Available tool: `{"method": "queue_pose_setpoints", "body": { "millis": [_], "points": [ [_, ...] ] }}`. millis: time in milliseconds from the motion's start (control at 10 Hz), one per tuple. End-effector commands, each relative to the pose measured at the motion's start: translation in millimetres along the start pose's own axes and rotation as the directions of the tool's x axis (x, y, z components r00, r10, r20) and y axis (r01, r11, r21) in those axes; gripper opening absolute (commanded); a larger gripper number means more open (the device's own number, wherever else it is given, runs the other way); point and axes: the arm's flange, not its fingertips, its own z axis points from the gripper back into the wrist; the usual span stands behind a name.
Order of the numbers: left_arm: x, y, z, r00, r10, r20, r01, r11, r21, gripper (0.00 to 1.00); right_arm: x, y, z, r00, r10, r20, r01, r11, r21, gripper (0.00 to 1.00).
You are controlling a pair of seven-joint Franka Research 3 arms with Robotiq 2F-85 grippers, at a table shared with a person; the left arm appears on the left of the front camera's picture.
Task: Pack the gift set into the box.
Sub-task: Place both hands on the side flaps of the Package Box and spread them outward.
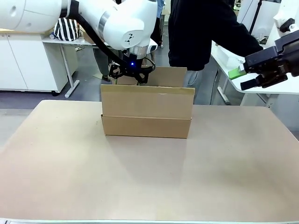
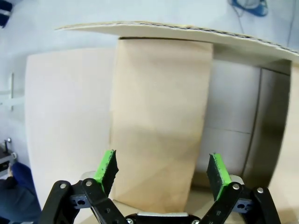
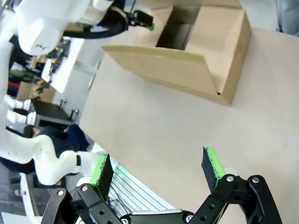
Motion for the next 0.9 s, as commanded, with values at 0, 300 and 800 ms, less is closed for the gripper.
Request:
{"method": "queue_pose_setpoints", "body": {
  "millis": [0, 300, 800],
  "points": [
    [-7, -8, -4, 0.999, 0.03, 0.025, -0.033, 0.995, 0.099, 1.0, 2, -1, -1, 1.0, 0.024, 0.007, -0.024, 0.999, 0.021, 1.0],
    [-3, -1, -3, 1.0, 0.005, 0.006, -0.005, 0.999, 0.039, 1.0, 2, -1, -1, 1.0, 0.024, 0.007, -0.024, 0.999, 0.021, 1.0],
    [-23, -29, 1, 0.998, -0.001, 0.06, -0.002, 0.999, 0.052, 1.0, 2, -1, -1, 1.0, 0.024, 0.007, -0.024, 0.999, 0.021, 1.0]
  ]
}}
